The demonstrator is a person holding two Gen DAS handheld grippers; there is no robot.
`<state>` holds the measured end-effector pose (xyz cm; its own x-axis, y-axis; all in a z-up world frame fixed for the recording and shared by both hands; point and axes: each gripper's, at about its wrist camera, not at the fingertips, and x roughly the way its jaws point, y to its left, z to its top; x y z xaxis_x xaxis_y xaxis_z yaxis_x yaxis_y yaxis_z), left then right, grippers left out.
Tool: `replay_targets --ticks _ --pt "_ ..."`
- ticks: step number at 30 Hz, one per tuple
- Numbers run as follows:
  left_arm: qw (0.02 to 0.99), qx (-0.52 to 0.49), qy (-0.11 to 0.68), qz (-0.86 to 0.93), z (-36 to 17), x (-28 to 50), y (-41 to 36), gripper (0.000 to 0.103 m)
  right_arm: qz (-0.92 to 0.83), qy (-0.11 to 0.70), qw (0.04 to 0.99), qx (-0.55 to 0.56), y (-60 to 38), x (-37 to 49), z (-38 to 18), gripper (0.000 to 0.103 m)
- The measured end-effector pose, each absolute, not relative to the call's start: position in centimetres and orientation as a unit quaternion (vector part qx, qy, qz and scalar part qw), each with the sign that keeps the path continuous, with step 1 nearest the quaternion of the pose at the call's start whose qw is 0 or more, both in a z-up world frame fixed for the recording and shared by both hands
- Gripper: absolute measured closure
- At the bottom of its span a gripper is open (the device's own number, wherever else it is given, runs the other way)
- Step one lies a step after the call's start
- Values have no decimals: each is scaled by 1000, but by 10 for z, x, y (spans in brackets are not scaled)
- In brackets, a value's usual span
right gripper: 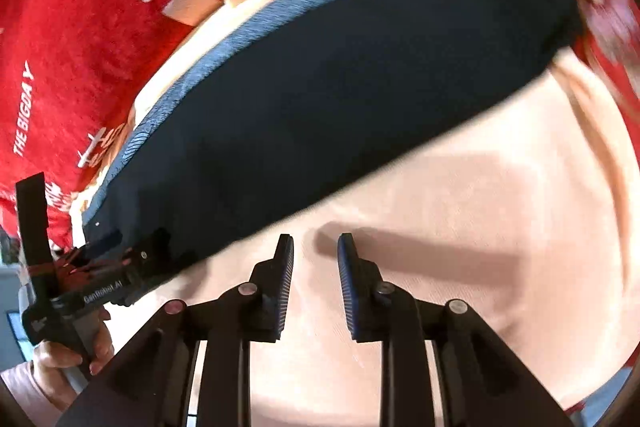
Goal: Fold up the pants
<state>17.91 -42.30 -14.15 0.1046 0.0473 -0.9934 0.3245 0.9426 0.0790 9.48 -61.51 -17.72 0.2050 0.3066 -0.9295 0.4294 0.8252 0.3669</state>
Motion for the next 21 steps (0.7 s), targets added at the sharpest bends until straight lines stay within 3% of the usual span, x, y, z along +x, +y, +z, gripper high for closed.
replay_targets --ticks 13,21 --pt "717 152 674 -97 -134 138 -419 1 -47 621 709 330 -610 89 -183 68" --pt "737 149 654 -83 -111 142 -406 1 -39 622 704 340 -618 82 -183 68"
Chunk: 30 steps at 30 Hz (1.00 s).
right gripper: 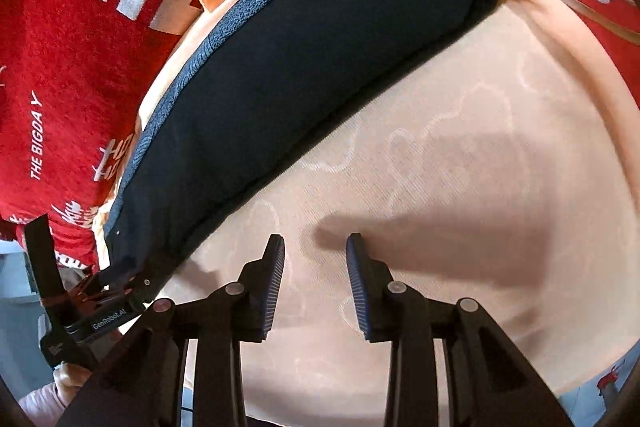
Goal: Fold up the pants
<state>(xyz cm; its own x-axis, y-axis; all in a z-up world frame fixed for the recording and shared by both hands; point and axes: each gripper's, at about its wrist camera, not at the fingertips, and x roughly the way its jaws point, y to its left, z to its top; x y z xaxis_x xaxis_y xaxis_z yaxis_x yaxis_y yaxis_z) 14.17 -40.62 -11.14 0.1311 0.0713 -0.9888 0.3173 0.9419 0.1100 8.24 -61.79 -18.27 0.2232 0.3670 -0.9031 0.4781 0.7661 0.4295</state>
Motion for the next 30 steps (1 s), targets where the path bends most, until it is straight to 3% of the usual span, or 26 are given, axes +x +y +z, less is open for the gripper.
replay_targets --ticks 5,12,16,21,30 --pt "759 132 638 -1 -96 156 -342 1 -39 626 702 338 -620 82 -183 68" --pt "734 87 667 93 -143 175 -241 1 -37 626 704 332 -617 84 -184 64" --pt "742 134 653 71 -137 147 -254 1 -39 628 706 325 -614 84 -183 62" --pt "733 106 668 73 -133 145 -245 1 -45 628 706 324 -611 84 -182 62" --pt "730 146 666 33 -122 146 -266 1 -29 616 699 363 -610 81 -178 62"
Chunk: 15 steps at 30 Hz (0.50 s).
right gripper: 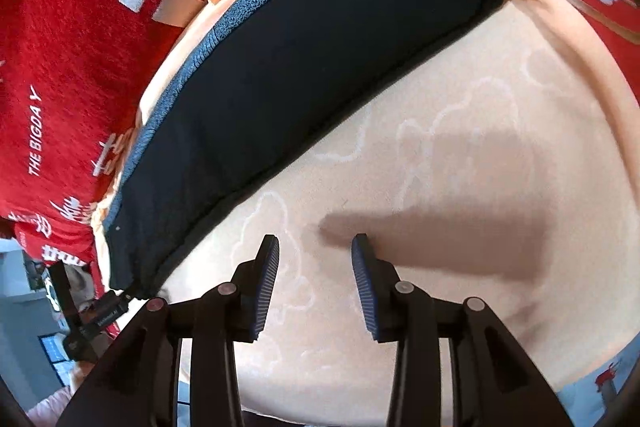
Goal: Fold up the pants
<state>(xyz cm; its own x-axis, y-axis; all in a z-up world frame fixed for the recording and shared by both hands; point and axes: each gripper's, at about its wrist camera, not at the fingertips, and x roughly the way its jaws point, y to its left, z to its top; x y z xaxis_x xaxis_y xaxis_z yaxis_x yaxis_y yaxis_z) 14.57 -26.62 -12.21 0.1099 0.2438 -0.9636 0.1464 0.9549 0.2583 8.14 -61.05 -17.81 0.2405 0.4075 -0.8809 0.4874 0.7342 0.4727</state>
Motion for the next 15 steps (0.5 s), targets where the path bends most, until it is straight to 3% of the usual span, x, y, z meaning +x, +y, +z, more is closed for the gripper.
replay_targets --ticks 6,15 --pt "746 112 656 29 -112 164 -279 1 0 596 711 374 -601 99 -169 62" --pt "753 123 644 -46 -114 176 -358 1 -59 547 728 410 -646 93 -167 62"
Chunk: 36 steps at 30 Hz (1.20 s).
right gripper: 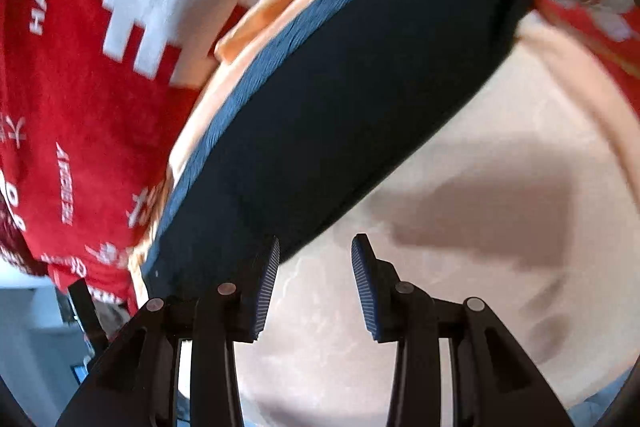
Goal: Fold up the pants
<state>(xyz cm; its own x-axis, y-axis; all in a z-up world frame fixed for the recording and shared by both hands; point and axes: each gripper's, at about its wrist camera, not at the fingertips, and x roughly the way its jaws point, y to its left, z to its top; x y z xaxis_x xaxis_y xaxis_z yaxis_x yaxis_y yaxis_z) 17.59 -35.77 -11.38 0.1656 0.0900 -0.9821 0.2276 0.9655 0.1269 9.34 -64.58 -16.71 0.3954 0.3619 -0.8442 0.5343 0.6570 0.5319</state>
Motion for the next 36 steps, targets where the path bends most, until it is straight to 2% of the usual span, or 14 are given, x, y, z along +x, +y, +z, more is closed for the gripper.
replay_targets --ticks 11,16,24,36 --pt "766 111 624 -104 -130 196 -472 1 -129 461 751 453 -712 77 -182 61" --pt "762 116 630 -90 -156 200 -487 1 -129 434 770 450 -721 79 -188 62" --pt "775 129 610 -98 -158 198 -488 1 -151 366 801 448 -711 88 -194 60" --pt "767 129 621 -94 -149 203 -497 1 -132 392 778 472 -707 83 -198 59"
